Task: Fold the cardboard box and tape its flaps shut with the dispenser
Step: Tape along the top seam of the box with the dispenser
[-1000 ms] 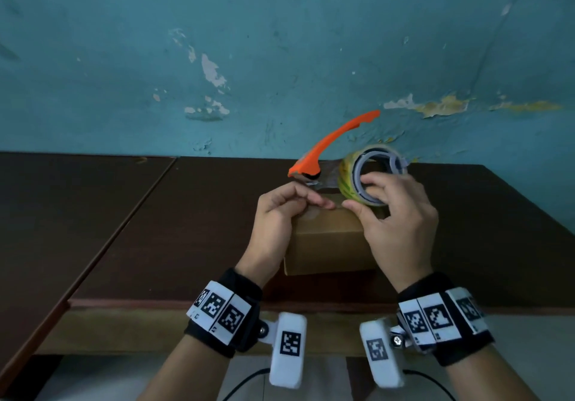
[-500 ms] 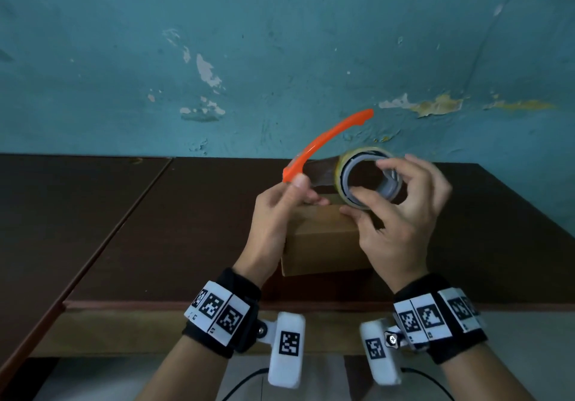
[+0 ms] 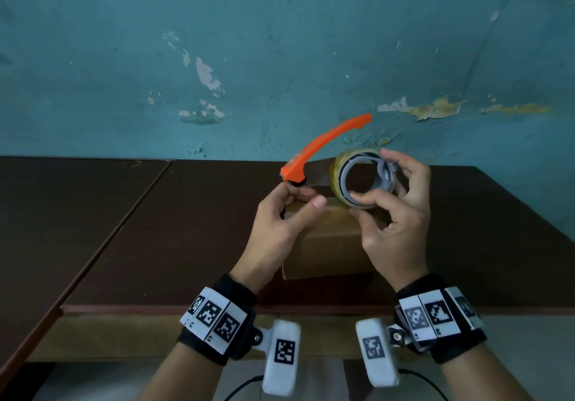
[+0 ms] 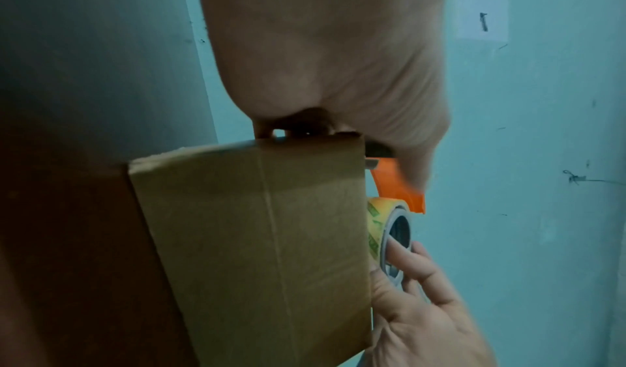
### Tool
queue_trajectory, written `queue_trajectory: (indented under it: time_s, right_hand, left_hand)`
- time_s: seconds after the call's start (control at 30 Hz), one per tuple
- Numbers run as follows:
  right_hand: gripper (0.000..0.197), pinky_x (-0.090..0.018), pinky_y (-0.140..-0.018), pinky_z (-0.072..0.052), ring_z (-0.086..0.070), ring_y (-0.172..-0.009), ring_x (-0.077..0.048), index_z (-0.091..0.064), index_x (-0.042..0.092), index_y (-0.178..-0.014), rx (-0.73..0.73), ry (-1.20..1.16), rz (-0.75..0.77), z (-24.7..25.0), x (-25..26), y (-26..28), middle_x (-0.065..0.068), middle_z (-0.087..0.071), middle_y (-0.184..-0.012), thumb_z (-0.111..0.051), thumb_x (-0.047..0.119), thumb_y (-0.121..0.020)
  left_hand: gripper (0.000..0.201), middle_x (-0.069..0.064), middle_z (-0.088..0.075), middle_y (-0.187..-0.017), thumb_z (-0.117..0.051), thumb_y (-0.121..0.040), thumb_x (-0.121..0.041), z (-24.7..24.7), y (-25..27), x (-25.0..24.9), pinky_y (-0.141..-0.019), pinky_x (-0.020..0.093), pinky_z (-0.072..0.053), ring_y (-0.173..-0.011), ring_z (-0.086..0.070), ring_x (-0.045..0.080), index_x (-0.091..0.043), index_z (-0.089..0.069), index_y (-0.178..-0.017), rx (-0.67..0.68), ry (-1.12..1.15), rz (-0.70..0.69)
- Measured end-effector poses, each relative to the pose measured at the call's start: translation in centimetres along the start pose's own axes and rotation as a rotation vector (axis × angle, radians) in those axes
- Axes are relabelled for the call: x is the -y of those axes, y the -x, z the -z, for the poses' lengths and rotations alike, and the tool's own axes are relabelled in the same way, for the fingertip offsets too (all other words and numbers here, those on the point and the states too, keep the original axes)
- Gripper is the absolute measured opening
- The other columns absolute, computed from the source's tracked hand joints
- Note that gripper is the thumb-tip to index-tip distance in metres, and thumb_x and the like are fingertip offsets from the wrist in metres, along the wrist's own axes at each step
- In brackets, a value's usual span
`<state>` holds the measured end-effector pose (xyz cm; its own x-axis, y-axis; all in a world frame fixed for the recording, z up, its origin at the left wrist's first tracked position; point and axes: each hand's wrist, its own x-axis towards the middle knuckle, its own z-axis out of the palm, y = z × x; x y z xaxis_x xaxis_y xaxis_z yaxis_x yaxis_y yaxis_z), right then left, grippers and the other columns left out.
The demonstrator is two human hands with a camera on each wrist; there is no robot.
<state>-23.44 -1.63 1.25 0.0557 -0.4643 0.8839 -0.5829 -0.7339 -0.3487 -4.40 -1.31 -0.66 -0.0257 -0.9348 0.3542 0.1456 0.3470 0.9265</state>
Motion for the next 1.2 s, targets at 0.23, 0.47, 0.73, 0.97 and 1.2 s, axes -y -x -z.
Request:
queue_trajectory:
  time_s: [0.23,0.47,0.73,0.97,1.2]
  right_hand:
    - [0.020,-0.056,-0.104,-0.046,-0.043,-0.138,-0.034,-0.073,-0.001,-0.073,0.037,0.009,0.087,0.1,0.0,-0.2,-0.030,-0.044,-0.136,-0.071,-0.020,-0.069]
    - [0.035,-0.057,-0.100,-0.049,-0.051,-0.123,-0.038,-0.051,0.009,-0.104,-0.107,-0.336,-0.119,0.6,0.6,-0.1,-0.027,-0.044,-0.124,-0.067,0.005,-0.074]
    - [0.063,-0.036,-0.105,-0.050,-0.056,-0.123,-0.007,-0.053,0.029,-0.135,0.019,-0.230,-0.539,0.1,0.5,-2.0,0.003,-0.054,-0.132,-0.084,0.031,-0.080]
    - [0.047,-0.017,-0.094,-0.052,-0.058,-0.109,0.009,-0.058,0.020,-0.129,0.053,-0.133,-0.521,0.6,-0.2,-2.6,0.001,-0.057,-0.123,-0.073,0.003,-0.087]
    - [0.031,-0.028,-0.092,-0.057,-0.067,-0.100,-0.001,-0.059,0.018,-0.126,-0.071,-0.271,-0.706,0.7,-0.9,-2.6,0.005,-0.067,-0.112,-0.054,0.002,-0.100]
  left_hand:
    - [0.064,0.022,-0.077,-0.097,-0.048,-0.097,-0.064,-0.8,-0.4,-0.2,-0.102,0.050,-0.055,-0.099,-0.075,0.032,-0.004,-0.069,-0.093,-0.132,0.179,0.080]
    - [0.073,0.035,-0.072,-0.107,-0.049,-0.091,-0.055,-0.9,-0.5,0.0,-0.107,0.062,-0.049,-0.110,-0.066,0.052,0.015,-0.061,-0.104,-0.114,0.239,0.086]
    - [0.052,0.023,-0.071,-0.100,-0.044,-0.097,-0.034,-0.9,-0.3,-0.5,-0.099,0.054,-0.053,-0.099,-0.069,0.034,0.015,-0.057,-0.107,-0.046,0.213,0.030]
    - [0.036,0.019,-0.070,-0.114,-0.078,-0.087,-0.016,-0.8,0.3,0.2,-0.092,0.039,-0.058,-0.107,-0.069,0.025,0.001,-0.059,-0.113,0.044,-0.031,-0.036]
    - [0.033,0.016,-0.068,-0.123,-0.061,-0.088,-0.015,-1.4,0.5,0.2,-0.089,0.029,-0.052,-0.105,-0.065,0.018,0.000,-0.061,-0.117,0.100,0.077,0.029]
